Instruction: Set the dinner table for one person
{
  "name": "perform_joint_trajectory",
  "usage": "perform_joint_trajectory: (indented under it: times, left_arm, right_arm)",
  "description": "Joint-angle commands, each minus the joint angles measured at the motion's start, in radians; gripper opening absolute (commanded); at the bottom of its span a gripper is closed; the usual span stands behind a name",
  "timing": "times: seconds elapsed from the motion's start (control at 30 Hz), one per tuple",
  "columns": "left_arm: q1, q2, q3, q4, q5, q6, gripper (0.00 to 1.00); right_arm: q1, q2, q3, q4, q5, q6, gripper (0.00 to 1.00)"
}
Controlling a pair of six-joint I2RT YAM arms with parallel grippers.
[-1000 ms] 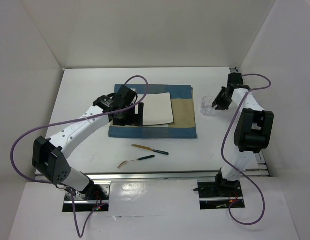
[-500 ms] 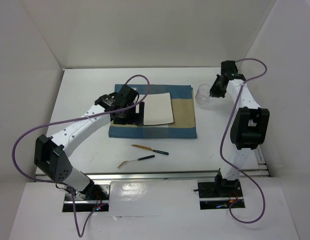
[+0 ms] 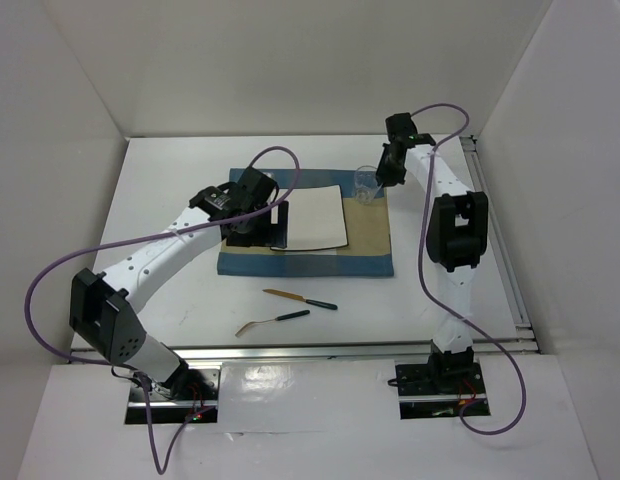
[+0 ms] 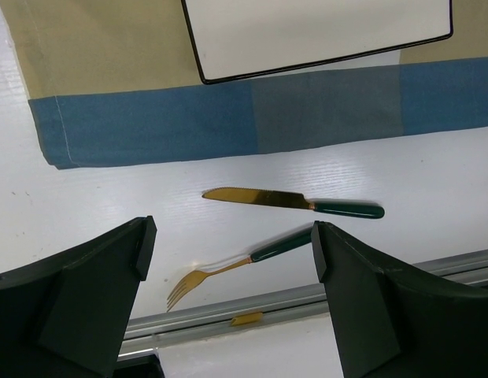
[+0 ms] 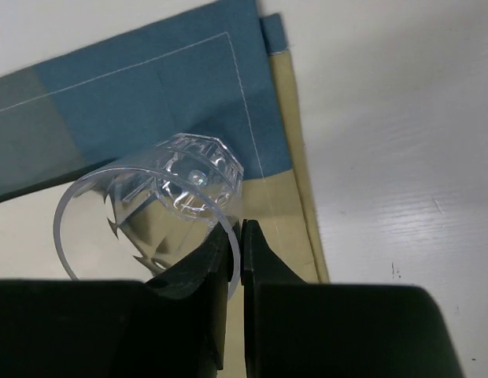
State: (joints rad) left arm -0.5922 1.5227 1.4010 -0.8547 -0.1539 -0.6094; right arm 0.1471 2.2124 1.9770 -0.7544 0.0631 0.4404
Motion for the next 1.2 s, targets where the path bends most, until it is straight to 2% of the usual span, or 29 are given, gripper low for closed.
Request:
perform_joint_trajectory:
  times: [0.0, 0.43, 0.5, 0.53, 0.57, 0.6, 0.67, 0.7, 0.73, 0.8, 0.97, 1.0, 1.07, 1.13, 1.17]
  left_arm:
    - [-0.004, -0.036, 0.004, -0.017, -0.015, -0.018, 1.00]
    - [-0.004, -0.047, -0.005, -0.026, -0.024, -0.027, 1.00]
    - [-0.004, -0.047, -0.005, -0.026, -0.024, -0.027, 1.00]
    - [-0.004, -0.058, -0.005, -0.026, -0.024, -0.036, 1.00]
    - [-0.004, -0.058, -0.005, -0.026, -0.024, -0.036, 1.00]
    - [-0.004, -0.058, -0.005, -0.026, -0.024, -0.036, 1.00]
    - [-0.004, -0.068, -0.014, -0.017, -0.024, -0.036, 1.00]
    - [-0.004, -0.068, -0.014, -0.017, -0.024, -0.036, 1.00]
    - [-0.004, -0.068, -0.014, -0.017, -0.012, -0.036, 1.00]
    - [-0.004, -0.046, -0.014, -0.017, -0.012, -0.036, 1.00]
    - [-0.004, -0.036, -0.004, -0.029, 0.016, -0.027, 1.00]
    - [-0.014, -0.036, 0.007, -0.029, 0.016, -0.027, 1.00]
    - [-0.023, -0.073, -0.003, -0.040, 0.005, -0.047, 1.00]
    - [-0.023, -0.097, -0.051, -0.050, 0.005, -0.072, 1.00]
    - [-0.023, -0.111, -0.071, -0.050, 0.005, -0.096, 1.00]
  right_arm:
    - [0.008, -0.016, 0.048, 0.003, 0.040, 0.024, 0.00]
    - [0.008, 0.036, 0.071, 0.013, 0.072, 0.034, 0.00]
    - [0.008, 0.036, 0.071, 0.013, 0.063, 0.034, 0.04]
    - [0.008, 0.036, 0.071, 0.013, 0.054, 0.034, 0.11]
    - [0.008, 0.036, 0.071, 0.013, 0.044, 0.023, 0.28]
    - [0.008, 0.036, 0.071, 0.013, 0.035, 0.023, 0.40]
    - [0.008, 0.027, 0.080, 0.023, 0.011, 0.012, 0.61]
    - [0.008, 0.027, 0.095, 0.023, 0.010, 0.012, 0.82]
    - [0.008, 0.027, 0.108, 0.023, 0.001, 0.012, 0.89]
    - [0.008, 0.017, 0.138, 0.007, 0.001, 0.003, 0.99]
    - [0.008, -0.071, 0.186, -0.017, 0.014, -0.008, 0.99]
    - [0.008, -0.129, 0.186, -0.017, 0.014, -0.008, 0.99]
    - [0.008, -0.209, 0.111, 0.010, -0.006, -0.048, 0.98]
    - [0.008, -0.348, 0.019, 0.091, -0.069, -0.077, 0.90]
    - [0.019, -0.393, -0.088, 0.116, -0.103, -0.100, 0.88]
